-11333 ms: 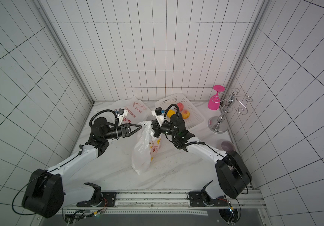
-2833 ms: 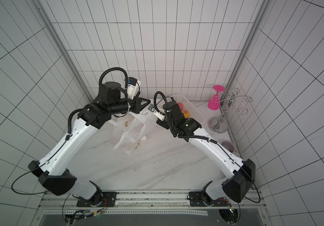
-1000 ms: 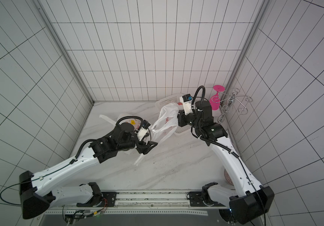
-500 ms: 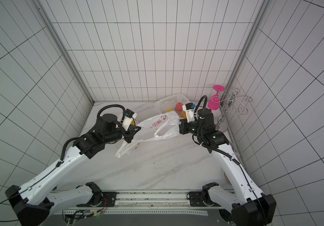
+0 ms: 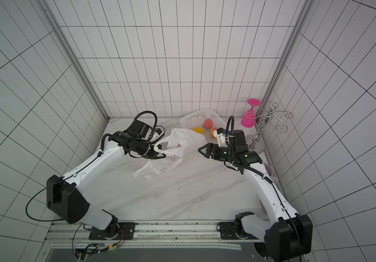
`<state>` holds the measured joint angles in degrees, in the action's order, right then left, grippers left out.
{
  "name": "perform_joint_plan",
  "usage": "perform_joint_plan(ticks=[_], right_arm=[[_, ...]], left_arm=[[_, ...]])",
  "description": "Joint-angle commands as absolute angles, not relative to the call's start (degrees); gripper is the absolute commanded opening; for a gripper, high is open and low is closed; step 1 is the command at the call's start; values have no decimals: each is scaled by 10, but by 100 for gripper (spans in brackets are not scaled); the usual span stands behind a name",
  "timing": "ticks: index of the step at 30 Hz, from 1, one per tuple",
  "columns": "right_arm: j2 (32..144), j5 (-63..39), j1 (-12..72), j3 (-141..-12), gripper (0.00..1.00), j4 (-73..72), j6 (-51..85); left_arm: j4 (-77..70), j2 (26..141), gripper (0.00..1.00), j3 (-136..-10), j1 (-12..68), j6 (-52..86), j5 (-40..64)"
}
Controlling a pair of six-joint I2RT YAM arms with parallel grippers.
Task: Place the peach into a plastic bag & tie a knot
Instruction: Adjust the plastic bag at the center of the board, then pick up the peach from the basket.
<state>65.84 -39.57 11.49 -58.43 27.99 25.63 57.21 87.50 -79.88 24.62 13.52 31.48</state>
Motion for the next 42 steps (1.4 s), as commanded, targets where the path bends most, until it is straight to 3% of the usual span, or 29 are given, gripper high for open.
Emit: perform_joint_plan(ticks=[1,8,12,17,24,32,38,42], right_arm=[[651,-391,69,-672,77,341,250],[780,-165,70,-754,70,331,305],[888,-30,86,-818,75,320,301],[1018,53,93,-925,86,324,274],[1175,58,93,-1041,92,323,253],[1299,41,98,-1167,92,340,270],[1342,45,98,-1216,79,362,270],[1333,34,97,-1218,61,364,264]], left_arm=[[609,838,0,-836,237,134,322],[623,794,0,-877,237,175,331],[631,758,0,-900,240,206,232],[671,745,0,-966,257,214,109],[687,769,0,-971,295,220,150],[685,804,0,-1000,310,218,203],[666,819,0,-975,303,214,240],[629,821,0,-943,288,222,281]])
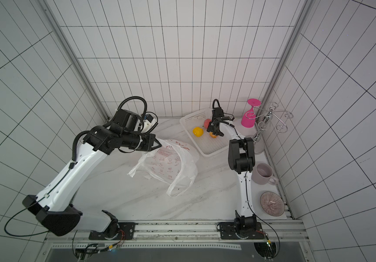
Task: Place the peach into a plastic bag & tie a knot
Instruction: Pick up the peach from the basket, then place the peach in the plastic bag.
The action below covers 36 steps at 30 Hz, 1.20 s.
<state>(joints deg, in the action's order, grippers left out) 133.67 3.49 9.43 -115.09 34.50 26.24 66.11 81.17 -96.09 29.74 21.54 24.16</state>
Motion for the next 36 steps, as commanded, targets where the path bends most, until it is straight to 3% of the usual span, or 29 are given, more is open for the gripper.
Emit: perform_joint_plan(ticks=[1,4,11,18,21,27,30,36], right_arm=[[1326,32,98,-1217,57,369,263],[1272,15,103,-1182,45,362,261],[1034,-40,143,-985,34,315,267],[762,-114,287,-792,25,283,259],[696,-130,367,-735,20,264,275],[714,-66,539,-726,13,234,234],[740,-53,544,-686,10,190,235],[766,66,532,-576,7,118,149]], left_arm=[[620,823,0,-937,285,223,292],[588,832,0,-912,282,231,327],[557,874,0,-892,270,227,364],[558,909,0,-914,265,224,373],[559,915,0,-921,265,223,373],[556,924,0,-922,266,223,376],[559,923,0,-920,266,221,376],[571,919,0,-921,264,214,371]])
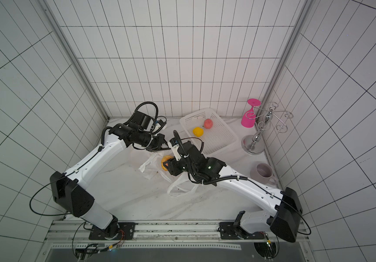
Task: Place the peach into a plastic bag & tie a knot
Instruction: Place the peach in the plastic bag, then pick up the peach from the basket.
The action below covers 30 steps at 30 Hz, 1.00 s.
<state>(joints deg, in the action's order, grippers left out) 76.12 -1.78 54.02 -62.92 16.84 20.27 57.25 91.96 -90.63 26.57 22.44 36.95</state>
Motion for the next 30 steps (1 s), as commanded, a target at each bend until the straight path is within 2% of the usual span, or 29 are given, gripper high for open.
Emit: perform_joint_plan(ticks=[1,4,6,8,11,12,14,18,22,26,30], right_arm=[[773,102,529,-570,7,116,133],[809,203,528,-566,7,110,80],[829,223,527,-565,12,98,55],[841,199,526,-573,27,99,48],[842,145,522,-585,61,113,64],[841,124,517,-593,69,126,73],[832,96,507,-607,77,149,90],[785,52,494,-635,83,191,103],[732,-3,466,-678,79,219,134],[709,-65,375,-713,72,219,228],[791,-69,268,-764,72,260,291]], left_arm=[[572,918,0,-921,265,214,372],[569,917,0,-914,268,215,373],[563,917,0,-902,269,216,372],[562,918,0,-895,270,217,373],[561,918,0,-893,269,214,367],[561,918,0,-892,268,213,365],[561,918,0,-889,266,212,363],[556,924,0,-880,262,207,361],[553,930,0,-873,258,203,358],[555,930,0,-860,255,195,343],[554,913,0,-827,254,192,343]])
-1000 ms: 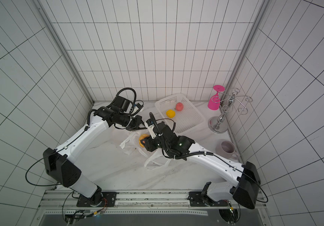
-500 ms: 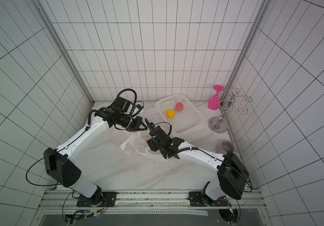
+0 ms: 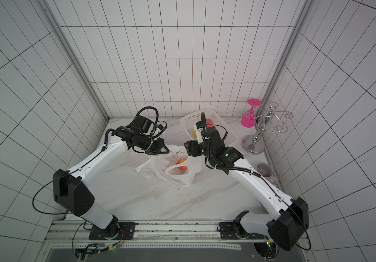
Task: Place the peach into a plastic bag & tie a knot
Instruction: Pick up the peach from the basket.
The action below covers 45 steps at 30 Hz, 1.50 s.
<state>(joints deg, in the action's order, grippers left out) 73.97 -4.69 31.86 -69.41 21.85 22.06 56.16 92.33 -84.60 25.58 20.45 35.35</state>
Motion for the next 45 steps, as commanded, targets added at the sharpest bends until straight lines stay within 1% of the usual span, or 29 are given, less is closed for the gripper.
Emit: perform_joint_plan(ticks=[1,5,10,15,23,26,30,35,37,39,41,45], right_arm=[[824,-64,251,-785,72,268,295],[949,-28,205,-865,77,265,293],[1120,34,157,-1018,83,277,296],[1269,-24,151,-1170,86,313,309],[1386,-76,167,-1273,87,315,339],[1405,-91,171,-1283,84,319,340],[1401,-87,173,-1283,76,338,331],[1345,-62,174,-1272,56,350,305],[1293,-61,176,-1251,48,349,293],[1225,-58,185,-1209,43,343,280],[1142,-54,202,-1135,40,321,273],[962,-43,261,-937,33,251,264]], left_arm=[[552,906,0,-819,252,193,344],[569,886,0,-805,249,188,336],[587,868,0,-797,241,178,324],[587,872,0,-793,239,176,327],[584,875,0,-793,239,177,328],[584,874,0,-792,238,177,328],[583,873,0,-789,238,178,327],[580,869,0,-794,238,183,332],[580,867,0,-801,238,185,332],[584,868,0,-811,238,185,332],[584,869,0,-820,238,185,333],[580,880,0,-831,238,184,336]])
